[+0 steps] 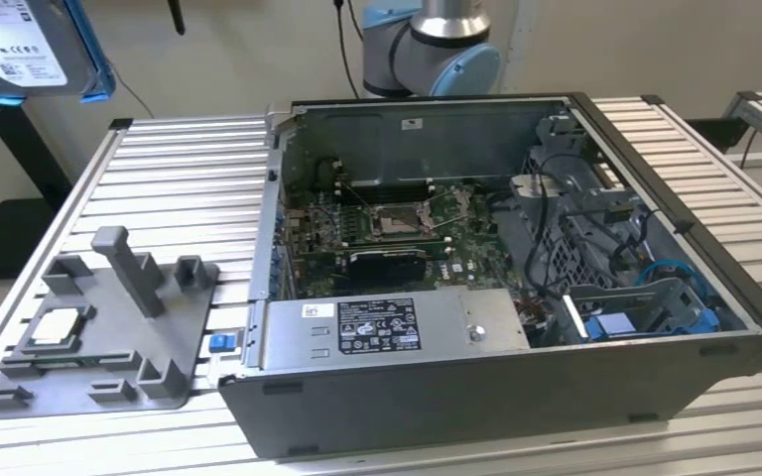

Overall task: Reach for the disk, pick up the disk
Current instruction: 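Pick up the disk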

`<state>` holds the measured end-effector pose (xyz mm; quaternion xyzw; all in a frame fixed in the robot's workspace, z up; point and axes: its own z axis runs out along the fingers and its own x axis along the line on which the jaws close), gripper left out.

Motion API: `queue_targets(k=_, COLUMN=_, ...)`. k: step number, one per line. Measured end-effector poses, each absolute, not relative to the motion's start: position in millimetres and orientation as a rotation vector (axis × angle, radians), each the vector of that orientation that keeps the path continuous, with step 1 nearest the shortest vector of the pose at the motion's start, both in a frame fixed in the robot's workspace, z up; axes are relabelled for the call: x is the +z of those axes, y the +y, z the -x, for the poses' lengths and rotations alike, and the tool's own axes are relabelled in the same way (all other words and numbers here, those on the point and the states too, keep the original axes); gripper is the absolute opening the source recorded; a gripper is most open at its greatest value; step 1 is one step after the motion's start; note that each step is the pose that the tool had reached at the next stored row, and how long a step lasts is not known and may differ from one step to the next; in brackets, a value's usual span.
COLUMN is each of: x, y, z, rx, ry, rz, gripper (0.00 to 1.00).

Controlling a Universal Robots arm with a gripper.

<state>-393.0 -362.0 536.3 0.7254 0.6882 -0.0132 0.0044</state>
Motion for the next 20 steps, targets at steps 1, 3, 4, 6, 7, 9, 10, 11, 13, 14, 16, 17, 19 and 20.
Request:
queue_targets(k=1, x=536.3, y=-362.0, z=388.3, rx=-0.041, ry=2.156, rz=-2.273, gripper=0.0)
queue_targets(k=3, x=536.3, y=-362.0, z=379.3, rx=-0.041, ry=2.156, rz=-2.273, gripper=0.0)
queue_targets(k=4, x=536.3, y=-362.0, z=374.7, rx=-0.041, ry=2.156, rz=-2.273, gripper=0.0)
queue_targets(k=6, x=536.2, y=-362.0, z=365.4, rx=-0.041, ry=2.156, rz=-2.273, gripper=0.0)
queue_targets(k=7, x=536.3, y=-362.0, z=360.9, rx=-0.041, ry=2.156, rz=-2.273, gripper=0.0)
queue_targets(k=9, x=536.3, y=-362.0, z=352.1, rx=-0.041, ry=2.156, rz=-2.273, gripper=0.0)
queue_targets(k=10, x=536.2, y=-362.0, z=347.3, rx=-0.042, ry=2.156, rz=-2.273, gripper=0.0)
queue_targets(k=11, x=536.3, y=-362.0, z=343.1, rx=-0.042, ry=2.156, rz=-2.273, gripper=0.0)
queue_targets(k=13, x=536.3, y=-362.0, z=334.0, rx=-0.042, ry=2.156, rz=-2.273, gripper=0.0)
queue_targets(k=14, x=536.3, y=-362.0, z=329.6, rx=-0.042, ry=2.156, rz=-2.273, gripper=0.0)
queue_targets(k=16, x=536.3, y=-362.0, z=320.7, rx=-0.042, ry=2.156, rz=-2.273, gripper=0.0)
queue_targets(k=17, x=536.3, y=-362.0, z=316.7, rx=-0.042, ry=2.156, rz=-2.273, gripper=0.0)
queue_targets(k=19, x=536.3, y=-362.0, z=307.6, rx=-0.042, ry=2.156, rz=-2.273, gripper=0.0)
queue_targets(k=20, x=536.3, y=-362.0, z=303.4, rx=-0.042, ry=2.156, rz=-2.273, gripper=0.0)
